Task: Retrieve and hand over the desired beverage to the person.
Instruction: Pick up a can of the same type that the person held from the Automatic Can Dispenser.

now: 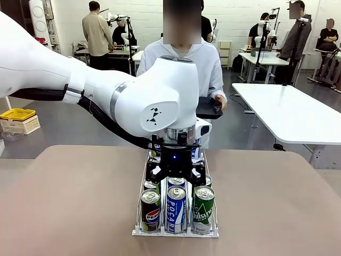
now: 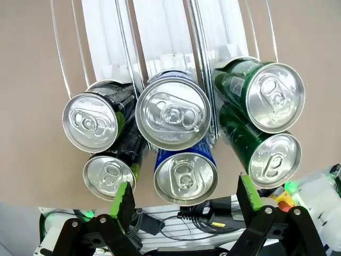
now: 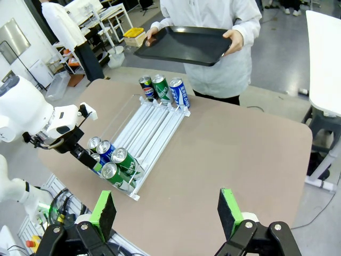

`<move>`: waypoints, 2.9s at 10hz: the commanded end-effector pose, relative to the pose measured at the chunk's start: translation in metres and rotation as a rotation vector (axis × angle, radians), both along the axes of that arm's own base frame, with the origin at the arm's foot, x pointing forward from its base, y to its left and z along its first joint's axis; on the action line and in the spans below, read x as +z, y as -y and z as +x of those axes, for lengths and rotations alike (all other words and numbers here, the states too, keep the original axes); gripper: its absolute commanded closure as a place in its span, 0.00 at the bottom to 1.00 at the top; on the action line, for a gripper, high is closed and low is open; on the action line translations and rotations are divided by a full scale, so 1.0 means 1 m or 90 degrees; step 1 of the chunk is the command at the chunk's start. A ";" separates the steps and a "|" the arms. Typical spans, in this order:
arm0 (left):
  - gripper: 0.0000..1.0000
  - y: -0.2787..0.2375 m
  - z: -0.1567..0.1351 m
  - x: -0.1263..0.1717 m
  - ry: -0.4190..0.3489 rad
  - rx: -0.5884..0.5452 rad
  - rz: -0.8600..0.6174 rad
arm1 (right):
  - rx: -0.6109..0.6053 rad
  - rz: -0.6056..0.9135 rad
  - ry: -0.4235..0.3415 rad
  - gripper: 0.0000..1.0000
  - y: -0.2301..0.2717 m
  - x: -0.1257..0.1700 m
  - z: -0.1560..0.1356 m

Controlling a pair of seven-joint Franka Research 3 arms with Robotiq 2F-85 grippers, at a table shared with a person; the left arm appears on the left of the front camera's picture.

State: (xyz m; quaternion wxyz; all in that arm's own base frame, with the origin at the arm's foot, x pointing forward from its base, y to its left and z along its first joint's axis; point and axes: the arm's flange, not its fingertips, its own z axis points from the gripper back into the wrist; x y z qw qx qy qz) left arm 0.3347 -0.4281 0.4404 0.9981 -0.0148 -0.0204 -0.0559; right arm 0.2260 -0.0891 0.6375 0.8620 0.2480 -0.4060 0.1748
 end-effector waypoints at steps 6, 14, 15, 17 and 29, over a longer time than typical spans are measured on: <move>0.00 0.002 0.013 -0.009 0.016 0.012 -0.007 | -0.001 0.002 -0.001 0.00 0.000 0.000 0.001; 0.60 0.001 0.012 -0.009 0.017 -0.003 -0.008 | -0.001 0.002 -0.001 0.00 0.000 0.000 0.001; 1.00 0.002 0.012 -0.010 0.013 -0.003 -0.007 | -0.001 0.002 -0.001 0.00 0.000 0.000 0.001; 1.00 0.002 0.012 -0.011 0.007 -0.002 -0.004 | -0.001 0.002 -0.001 0.00 0.000 0.000 0.001; 1.00 -0.015 -0.022 0.161 0.069 0.021 0.010 | -0.001 0.002 -0.001 0.00 0.000 0.000 0.001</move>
